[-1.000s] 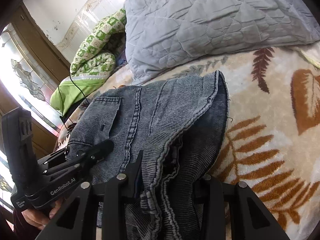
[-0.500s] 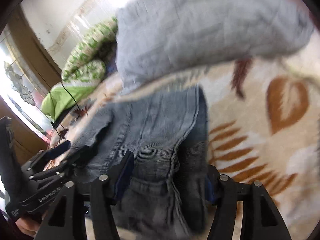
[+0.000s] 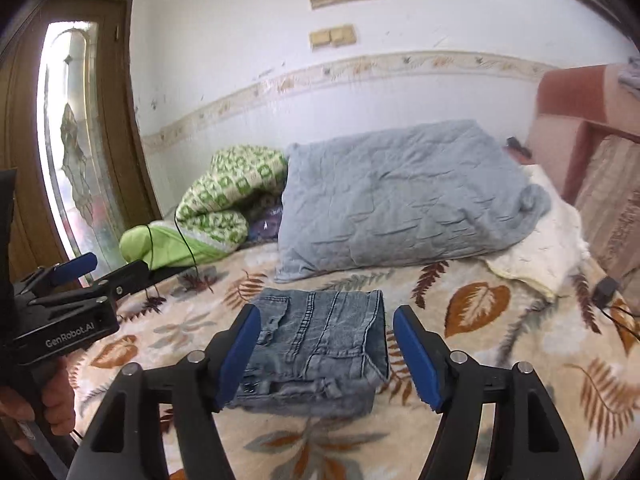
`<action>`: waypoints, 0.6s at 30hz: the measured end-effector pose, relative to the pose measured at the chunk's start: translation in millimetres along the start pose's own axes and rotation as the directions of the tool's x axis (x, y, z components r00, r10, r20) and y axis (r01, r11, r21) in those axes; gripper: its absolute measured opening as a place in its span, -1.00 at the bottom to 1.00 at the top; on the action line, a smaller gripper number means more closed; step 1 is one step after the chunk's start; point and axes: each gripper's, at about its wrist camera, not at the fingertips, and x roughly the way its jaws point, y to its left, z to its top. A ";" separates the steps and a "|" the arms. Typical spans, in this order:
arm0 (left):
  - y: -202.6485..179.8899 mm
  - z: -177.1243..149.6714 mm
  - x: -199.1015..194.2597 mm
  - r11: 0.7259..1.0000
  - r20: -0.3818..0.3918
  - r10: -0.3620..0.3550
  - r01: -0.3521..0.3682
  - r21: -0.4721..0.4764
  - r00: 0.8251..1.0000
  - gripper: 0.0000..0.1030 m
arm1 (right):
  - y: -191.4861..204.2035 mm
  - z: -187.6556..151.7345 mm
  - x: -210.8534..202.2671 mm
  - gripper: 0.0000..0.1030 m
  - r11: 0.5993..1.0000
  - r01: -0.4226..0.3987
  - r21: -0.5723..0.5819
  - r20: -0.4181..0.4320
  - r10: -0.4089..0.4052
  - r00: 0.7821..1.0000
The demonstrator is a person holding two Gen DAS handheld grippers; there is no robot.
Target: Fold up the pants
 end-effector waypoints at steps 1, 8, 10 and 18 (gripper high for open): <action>1.8 -0.4 -9.0 1.000 0.004 -0.003 0.003 -0.003 1.000 0.76 | 3.5 -0.9 -8.5 0.42 1.000 0.009 -0.006 0.005 -0.009 1.000; 11.7 -9.5 -44.8 0.999 0.011 -0.029 0.030 -0.035 1.000 0.76 | 21.6 -9.8 -49.6 0.45 1.000 0.005 -0.021 0.009 -0.005 1.000; 14.3 -14.7 -51.7 0.999 0.009 -0.029 0.029 -0.034 1.000 0.76 | 24.7 -12.7 -55.7 0.45 1.000 0.002 -0.024 0.011 -0.002 1.000; 32.9 -61.5 -41.9 0.999 -0.099 -0.014 0.010 -0.041 0.995 0.77 | 25.3 -40.7 -58.3 0.57 1.000 -0.019 -0.025 -0.048 0.018 0.999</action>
